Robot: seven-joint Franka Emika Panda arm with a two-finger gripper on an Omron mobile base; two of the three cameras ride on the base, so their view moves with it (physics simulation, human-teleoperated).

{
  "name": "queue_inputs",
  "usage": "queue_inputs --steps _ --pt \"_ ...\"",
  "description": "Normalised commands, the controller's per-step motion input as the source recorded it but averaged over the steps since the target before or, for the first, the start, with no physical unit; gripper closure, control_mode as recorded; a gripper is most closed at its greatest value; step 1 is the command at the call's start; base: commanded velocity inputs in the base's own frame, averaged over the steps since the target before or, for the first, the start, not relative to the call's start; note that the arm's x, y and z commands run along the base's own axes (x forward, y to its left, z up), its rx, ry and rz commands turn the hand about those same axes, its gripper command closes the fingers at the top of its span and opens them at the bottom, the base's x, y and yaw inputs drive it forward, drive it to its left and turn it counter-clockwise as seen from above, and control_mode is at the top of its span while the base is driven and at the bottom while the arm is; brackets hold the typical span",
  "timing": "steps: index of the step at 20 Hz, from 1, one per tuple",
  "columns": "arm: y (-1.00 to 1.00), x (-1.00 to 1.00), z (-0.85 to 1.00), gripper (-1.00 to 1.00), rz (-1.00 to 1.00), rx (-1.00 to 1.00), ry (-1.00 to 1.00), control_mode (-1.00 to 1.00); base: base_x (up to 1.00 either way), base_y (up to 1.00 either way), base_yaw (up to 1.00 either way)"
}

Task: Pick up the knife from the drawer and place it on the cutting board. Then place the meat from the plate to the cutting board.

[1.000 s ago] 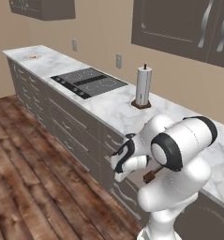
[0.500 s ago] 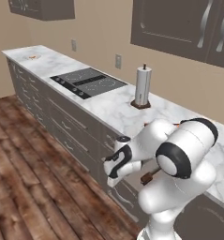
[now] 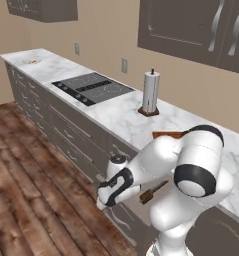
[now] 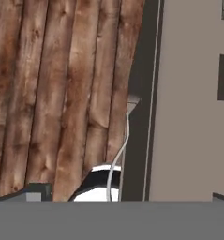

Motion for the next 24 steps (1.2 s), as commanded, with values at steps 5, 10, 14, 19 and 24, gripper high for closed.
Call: queue_inputs --steps 5,10,14,19,24 --pt "1.0 -1.0 -0.26 -1.0 -0.06 0.0 0.29 -1.0 0.0 0.0 0.0" --pt "0.51 -0.64 -0.14 -1.0 -0.12 -0.07 0.12 -1.0 0.0 0.0 0.0" --pt "-0.28 -0.26 0.67 -1.0 -0.15 -0.1 -0.03 -1.0 0.0 0.0 0.0" --pt "-0.33 -0.25 1.0 -1.0 -0.2 -0.06 -0.01 -1.0 0.0 0.0 0.0" --pt "-0.69 0.02 0.52 -1.0 -0.32 -0.05 0.14 -1.0 0.0 0.0 0.0"
